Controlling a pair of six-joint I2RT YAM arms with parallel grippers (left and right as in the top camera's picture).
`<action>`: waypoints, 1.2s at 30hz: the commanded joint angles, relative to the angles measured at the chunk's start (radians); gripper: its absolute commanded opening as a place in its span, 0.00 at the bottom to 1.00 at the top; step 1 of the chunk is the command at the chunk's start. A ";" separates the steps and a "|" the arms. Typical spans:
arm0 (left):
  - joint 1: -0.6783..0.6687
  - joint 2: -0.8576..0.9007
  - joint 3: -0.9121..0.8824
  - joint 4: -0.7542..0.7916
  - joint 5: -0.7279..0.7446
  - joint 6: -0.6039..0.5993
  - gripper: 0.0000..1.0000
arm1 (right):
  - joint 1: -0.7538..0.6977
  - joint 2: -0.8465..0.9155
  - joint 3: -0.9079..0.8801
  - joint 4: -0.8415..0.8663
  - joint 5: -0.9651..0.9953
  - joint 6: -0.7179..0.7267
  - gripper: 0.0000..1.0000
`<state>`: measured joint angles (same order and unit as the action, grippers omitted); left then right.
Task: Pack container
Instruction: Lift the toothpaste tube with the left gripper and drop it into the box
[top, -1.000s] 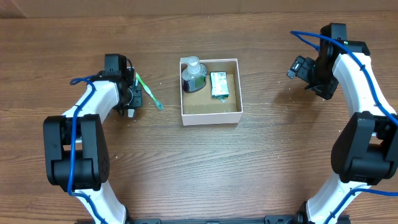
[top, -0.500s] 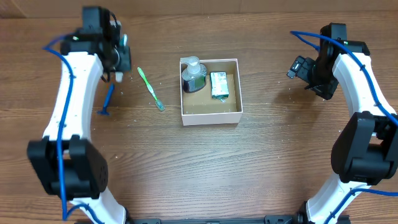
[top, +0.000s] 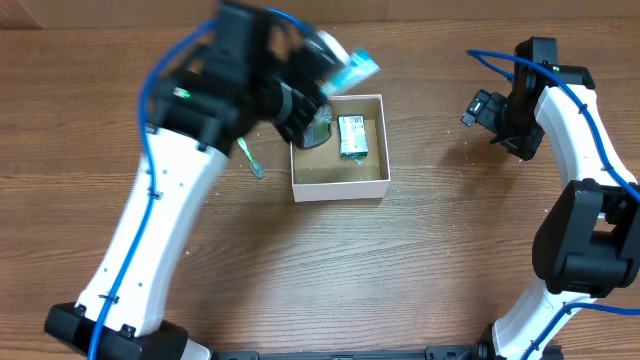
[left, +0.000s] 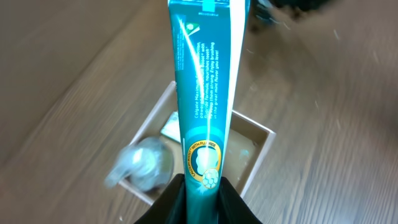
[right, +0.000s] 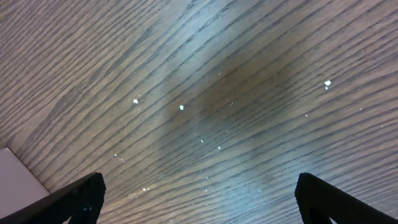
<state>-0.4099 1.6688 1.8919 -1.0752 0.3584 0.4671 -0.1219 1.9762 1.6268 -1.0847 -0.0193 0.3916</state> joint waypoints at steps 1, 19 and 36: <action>-0.111 0.019 -0.029 -0.029 -0.174 0.251 0.17 | 0.003 -0.005 0.001 0.004 0.006 0.005 1.00; -0.140 0.322 -0.084 -0.132 -0.281 0.375 0.13 | 0.003 -0.005 0.001 0.004 0.006 0.005 1.00; -0.122 0.421 -0.080 -0.127 -0.292 0.374 0.61 | 0.003 -0.005 0.001 0.004 0.006 0.005 1.00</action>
<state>-0.5301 2.0922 1.8107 -1.2045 0.0692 0.8272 -0.1219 1.9762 1.6264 -1.0847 -0.0189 0.3916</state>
